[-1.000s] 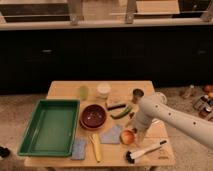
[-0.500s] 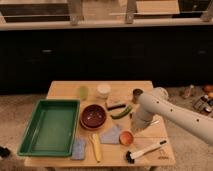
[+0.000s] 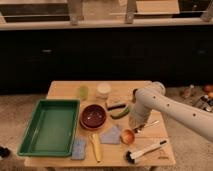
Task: Place apple in plastic cup
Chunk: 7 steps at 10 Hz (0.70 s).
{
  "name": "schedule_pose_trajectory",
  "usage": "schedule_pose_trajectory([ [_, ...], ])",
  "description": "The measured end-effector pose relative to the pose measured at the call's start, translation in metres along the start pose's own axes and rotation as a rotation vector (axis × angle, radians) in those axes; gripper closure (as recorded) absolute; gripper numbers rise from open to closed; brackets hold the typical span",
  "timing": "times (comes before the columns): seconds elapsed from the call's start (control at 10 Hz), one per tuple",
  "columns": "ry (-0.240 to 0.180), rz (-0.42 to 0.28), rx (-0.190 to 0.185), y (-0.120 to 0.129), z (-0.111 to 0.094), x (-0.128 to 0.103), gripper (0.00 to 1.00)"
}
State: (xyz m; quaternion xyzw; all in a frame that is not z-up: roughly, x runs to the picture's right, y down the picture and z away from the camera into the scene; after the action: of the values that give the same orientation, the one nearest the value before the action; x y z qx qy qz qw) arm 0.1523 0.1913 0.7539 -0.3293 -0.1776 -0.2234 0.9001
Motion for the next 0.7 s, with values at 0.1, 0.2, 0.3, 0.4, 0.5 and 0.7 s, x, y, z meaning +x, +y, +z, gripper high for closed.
schedule_pose_trajectory([
  [0.1,0.001,0.002,0.011,0.002,-0.009,0.000,0.81],
  [0.2,-0.005,0.001,0.036,0.006,-0.013,-0.001,0.69],
  [0.3,-0.012,-0.001,0.053,0.010,-0.013,-0.001,0.61],
  [0.4,-0.040,-0.026,0.061,0.013,-0.011,-0.004,0.50],
  [0.5,-0.066,-0.067,0.067,0.015,-0.010,-0.011,0.38],
  [0.7,-0.087,-0.124,0.066,0.020,-0.009,-0.023,0.24],
])
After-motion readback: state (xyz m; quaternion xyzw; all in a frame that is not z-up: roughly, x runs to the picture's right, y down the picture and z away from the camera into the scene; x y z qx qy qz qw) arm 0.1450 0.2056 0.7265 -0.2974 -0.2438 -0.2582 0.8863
